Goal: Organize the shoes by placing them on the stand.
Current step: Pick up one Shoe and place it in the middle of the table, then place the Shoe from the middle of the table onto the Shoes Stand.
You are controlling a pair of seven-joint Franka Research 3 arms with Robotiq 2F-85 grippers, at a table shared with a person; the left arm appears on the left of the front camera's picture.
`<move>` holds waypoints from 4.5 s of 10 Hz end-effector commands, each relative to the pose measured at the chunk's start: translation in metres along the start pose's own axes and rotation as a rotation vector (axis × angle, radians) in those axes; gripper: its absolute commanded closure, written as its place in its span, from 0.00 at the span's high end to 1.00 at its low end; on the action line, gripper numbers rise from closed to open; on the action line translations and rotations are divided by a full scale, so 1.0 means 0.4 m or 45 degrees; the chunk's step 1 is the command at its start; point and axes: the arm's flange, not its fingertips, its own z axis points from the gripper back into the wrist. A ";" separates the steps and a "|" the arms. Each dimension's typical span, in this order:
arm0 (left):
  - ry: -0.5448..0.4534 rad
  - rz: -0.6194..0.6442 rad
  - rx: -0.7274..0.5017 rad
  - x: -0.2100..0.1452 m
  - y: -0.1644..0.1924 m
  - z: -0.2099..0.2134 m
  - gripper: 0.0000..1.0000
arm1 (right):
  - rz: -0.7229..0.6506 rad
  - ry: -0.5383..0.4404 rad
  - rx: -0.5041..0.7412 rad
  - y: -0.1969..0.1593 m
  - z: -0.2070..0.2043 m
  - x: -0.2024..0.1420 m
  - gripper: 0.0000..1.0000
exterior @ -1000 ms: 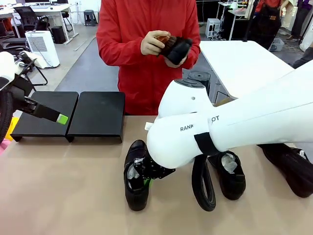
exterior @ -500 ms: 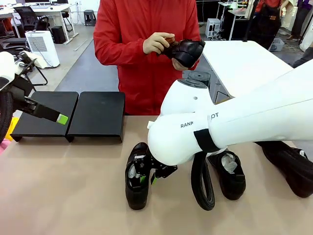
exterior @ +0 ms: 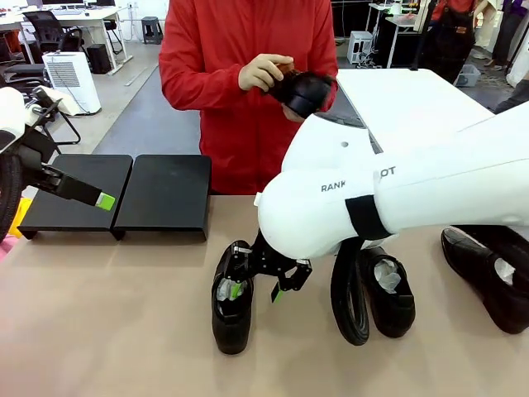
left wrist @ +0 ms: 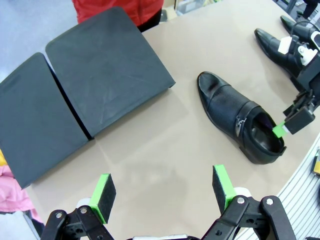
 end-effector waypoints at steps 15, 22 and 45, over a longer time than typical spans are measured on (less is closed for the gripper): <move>0.000 0.000 0.000 0.000 0.000 0.000 1.00 | 0.028 -0.034 -0.048 0.003 0.023 -0.039 1.00; 0.179 0.091 0.042 0.045 -0.399 -0.098 1.00 | -0.236 -0.444 -0.119 -0.174 0.383 -0.172 1.00; 0.542 0.592 0.251 0.080 -0.714 -0.613 1.00 | -0.549 -0.668 -0.314 -0.442 0.675 -0.225 1.00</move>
